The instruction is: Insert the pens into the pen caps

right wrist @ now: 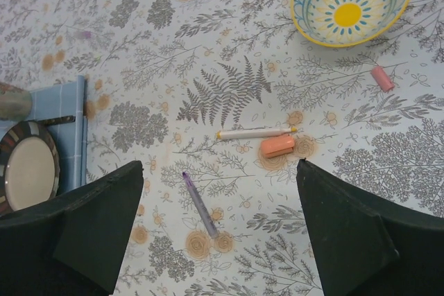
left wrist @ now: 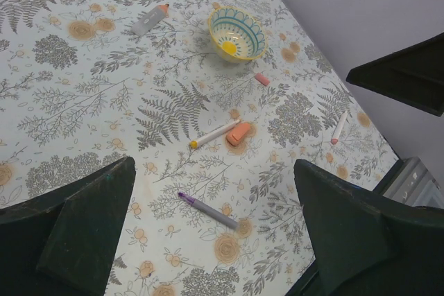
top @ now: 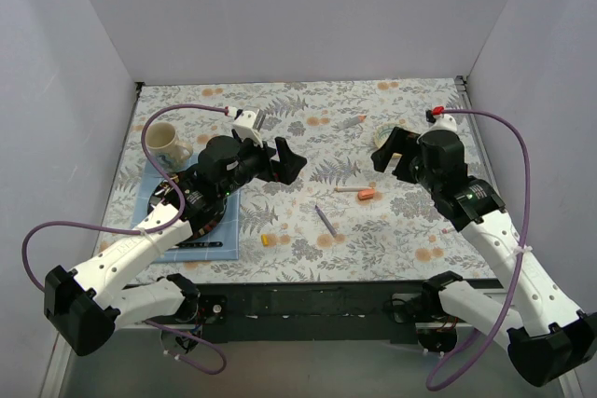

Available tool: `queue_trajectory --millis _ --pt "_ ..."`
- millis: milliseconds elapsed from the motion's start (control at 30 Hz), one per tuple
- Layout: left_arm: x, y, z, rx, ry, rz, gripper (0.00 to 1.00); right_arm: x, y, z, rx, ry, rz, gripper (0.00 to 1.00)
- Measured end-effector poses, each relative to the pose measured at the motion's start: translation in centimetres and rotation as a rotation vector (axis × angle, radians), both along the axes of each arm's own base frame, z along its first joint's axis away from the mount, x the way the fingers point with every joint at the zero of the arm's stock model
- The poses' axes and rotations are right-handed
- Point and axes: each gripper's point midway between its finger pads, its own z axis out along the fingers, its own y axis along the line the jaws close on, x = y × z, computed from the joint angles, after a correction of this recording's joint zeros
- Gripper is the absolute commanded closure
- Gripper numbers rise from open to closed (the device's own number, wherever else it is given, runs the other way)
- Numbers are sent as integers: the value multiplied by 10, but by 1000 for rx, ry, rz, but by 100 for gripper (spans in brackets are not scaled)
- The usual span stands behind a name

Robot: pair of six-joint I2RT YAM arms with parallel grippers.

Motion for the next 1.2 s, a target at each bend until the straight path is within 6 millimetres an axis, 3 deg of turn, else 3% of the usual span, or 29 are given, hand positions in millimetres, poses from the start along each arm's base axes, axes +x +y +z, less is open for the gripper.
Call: queue_trajectory --millis 233,367,467,600,800,1000,1200 --pt "3 3 0 3 -3 24 2 -2 -22 -14 3 68 -171 10" --pt "4 4 0 4 -3 29 2 -4 -40 -32 -16 154 -295 17" --pt "3 3 0 0 0 29 2 1 -67 -54 -49 261 -430 26" --pt "4 4 0 -1 0 31 2 -1 -126 -98 -88 455 -674 28" --pt "4 4 1 -3 -1 34 2 -40 -192 -142 -80 654 -966 33" --pt "1 5 8 -21 -12 35 2 -63 -226 -166 -80 762 -1136 35" --pt "4 5 6 -16 -11 44 2 -51 -246 -173 -42 717 -1172 45"
